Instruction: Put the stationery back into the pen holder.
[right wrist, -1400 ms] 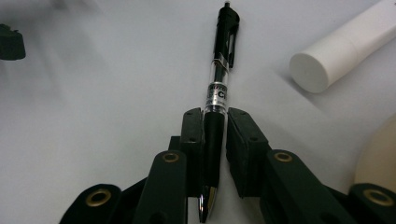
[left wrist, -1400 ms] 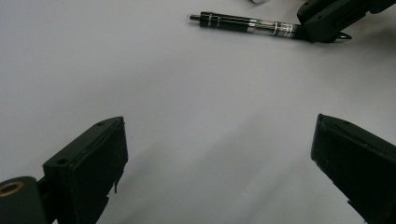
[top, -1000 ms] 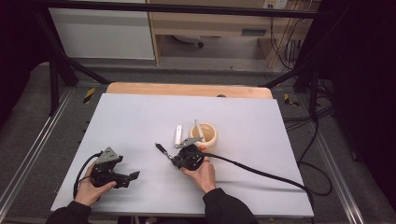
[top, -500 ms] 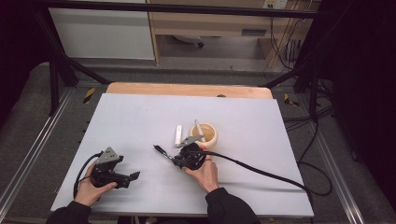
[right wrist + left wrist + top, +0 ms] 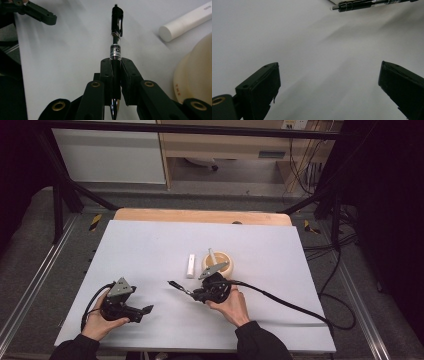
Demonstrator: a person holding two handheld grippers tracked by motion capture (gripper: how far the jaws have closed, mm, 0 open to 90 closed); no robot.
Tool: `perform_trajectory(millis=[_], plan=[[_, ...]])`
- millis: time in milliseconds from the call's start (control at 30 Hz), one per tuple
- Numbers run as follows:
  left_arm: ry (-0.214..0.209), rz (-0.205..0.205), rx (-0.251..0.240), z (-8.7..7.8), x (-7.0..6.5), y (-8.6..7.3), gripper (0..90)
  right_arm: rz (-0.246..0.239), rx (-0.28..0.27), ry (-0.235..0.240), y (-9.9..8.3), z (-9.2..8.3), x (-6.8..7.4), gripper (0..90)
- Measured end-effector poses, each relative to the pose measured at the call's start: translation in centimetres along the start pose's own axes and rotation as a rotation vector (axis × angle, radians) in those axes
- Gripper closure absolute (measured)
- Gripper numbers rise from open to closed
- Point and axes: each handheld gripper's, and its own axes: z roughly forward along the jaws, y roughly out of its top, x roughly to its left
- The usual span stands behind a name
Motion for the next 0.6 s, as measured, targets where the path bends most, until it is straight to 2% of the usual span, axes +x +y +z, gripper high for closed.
perform_trajectory(millis=[167, 267, 433, 600], plan=[[-0.002, 0.053, 0.000, 0.3, -0.8, 0.8, 4.3, 0.007, 0.006, 0.032, -0.6, -1.1, -0.3, 80.8], [-0.007, 0.095, 0.001, 0.5, -1.6, 1.4, 4.3, 0.000, 0.016, 0.030, -0.9, -1.7, -0.2, 80.8], [-0.015, 0.178, 0.012, 1.2, -2.7, 2.5, 4.3, 0.003, 0.016, 0.049, -1.2, -2.6, -0.2, 80.8], [-0.022, 0.289, 0.010, 2.1, -4.1, 3.7, 4.3, 0.009, 0.021, 0.058, -1.4, -3.3, -0.4, 80.8]])
